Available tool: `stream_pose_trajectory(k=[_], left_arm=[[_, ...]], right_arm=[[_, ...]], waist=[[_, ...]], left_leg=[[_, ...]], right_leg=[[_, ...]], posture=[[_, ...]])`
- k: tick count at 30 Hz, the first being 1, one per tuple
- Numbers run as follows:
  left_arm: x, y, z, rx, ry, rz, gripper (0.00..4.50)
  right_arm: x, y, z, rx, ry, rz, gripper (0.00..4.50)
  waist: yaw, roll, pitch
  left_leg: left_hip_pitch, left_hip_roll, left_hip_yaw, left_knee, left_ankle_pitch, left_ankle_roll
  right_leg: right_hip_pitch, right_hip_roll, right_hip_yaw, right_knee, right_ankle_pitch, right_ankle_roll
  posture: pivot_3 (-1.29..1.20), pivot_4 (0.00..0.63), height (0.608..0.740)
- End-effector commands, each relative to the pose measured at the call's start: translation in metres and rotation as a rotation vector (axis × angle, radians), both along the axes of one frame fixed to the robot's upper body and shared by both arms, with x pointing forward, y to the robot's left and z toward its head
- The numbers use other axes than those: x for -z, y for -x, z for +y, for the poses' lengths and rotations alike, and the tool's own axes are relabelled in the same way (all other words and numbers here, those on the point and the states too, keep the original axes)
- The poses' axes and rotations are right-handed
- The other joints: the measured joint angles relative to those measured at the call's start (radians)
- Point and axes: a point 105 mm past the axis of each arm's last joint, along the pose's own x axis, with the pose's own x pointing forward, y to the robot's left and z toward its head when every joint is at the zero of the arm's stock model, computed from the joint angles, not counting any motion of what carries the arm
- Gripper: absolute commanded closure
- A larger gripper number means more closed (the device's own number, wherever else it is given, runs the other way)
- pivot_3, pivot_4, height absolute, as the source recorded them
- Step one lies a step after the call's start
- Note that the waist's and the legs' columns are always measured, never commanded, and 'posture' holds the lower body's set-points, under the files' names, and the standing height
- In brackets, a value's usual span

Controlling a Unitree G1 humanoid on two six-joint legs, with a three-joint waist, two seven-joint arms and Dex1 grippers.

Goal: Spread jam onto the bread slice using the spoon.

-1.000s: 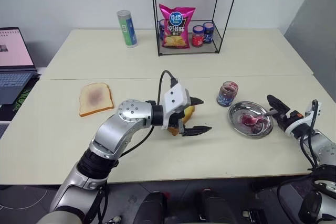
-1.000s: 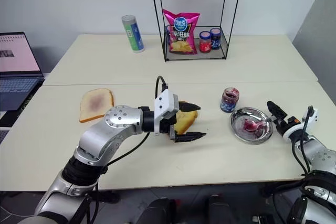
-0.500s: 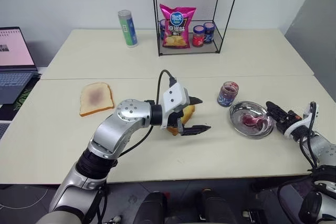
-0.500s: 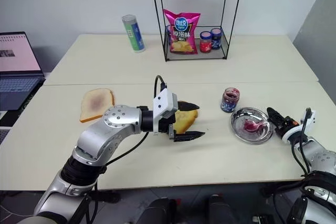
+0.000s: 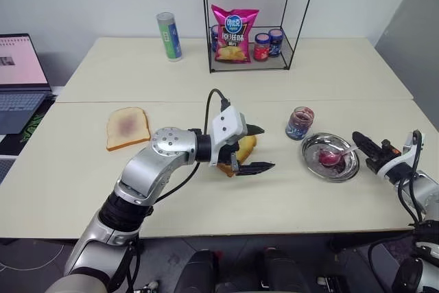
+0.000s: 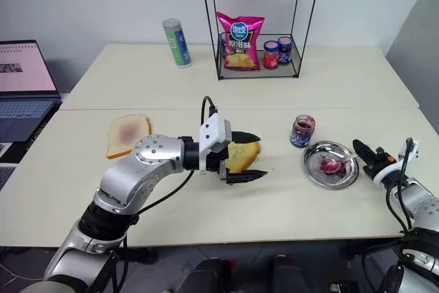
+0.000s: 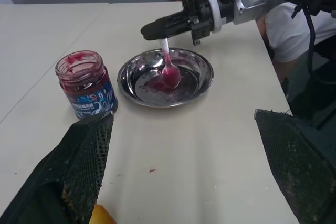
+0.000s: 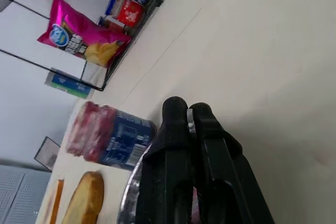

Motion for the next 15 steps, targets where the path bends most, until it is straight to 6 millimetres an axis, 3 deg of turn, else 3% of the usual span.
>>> stream_pose_trajectory(k=[1, 4, 9, 15], left_arm=[[-0.017, -0.005, 0.011, -0.068, 0.116, -0.004, 0.00], [-0.015, -0.011, 0.015, -0.137, 0.165, 0.002, 0.00], [-0.020, -0.023, 0.011, -0.210, 0.239, 0.002, 0.00], [-0.021, -0.022, -0.001, -0.195, 0.241, -0.008, 0.00]], right_arm=[[-0.077, -0.004, 0.023, -0.026, 0.041, -0.239, 4.45], [-0.112, -0.014, 0.030, 0.041, 0.107, -0.326, 4.45], [-0.144, -0.033, 0.055, 0.043, 0.248, -0.409, 4.45], [-0.147, -0.047, 0.089, -0.034, 0.427, -0.470, 4.45]], waist=[[-0.004, 0.001, 0.001], [-0.008, 0.002, 0.001], [0.002, 0.002, 0.001], [0.004, 0.002, 0.002]], left_leg=[[0.000, 0.000, 0.000, 0.000, 0.000, 0.000], [0.000, 0.001, 0.000, 0.000, 0.000, 0.000], [-0.001, -0.001, -0.002, 0.000, 0.000, 0.000], [-0.002, -0.002, -0.003, 0.000, 0.000, 0.000]], right_leg=[[0.000, 0.000, 0.000, 0.000, 0.000, 0.000], [-0.001, 0.000, 0.000, 0.001, 0.000, 0.000], [0.000, 0.000, -0.001, 0.000, 0.000, 0.000], [-0.001, 0.000, -0.001, -0.001, 0.001, -0.001]], posture=[[0.00, 0.150, 0.740], [0.00, 0.150, 0.740], [0.00, 0.150, 0.740], [0.00, 0.150, 0.740]])
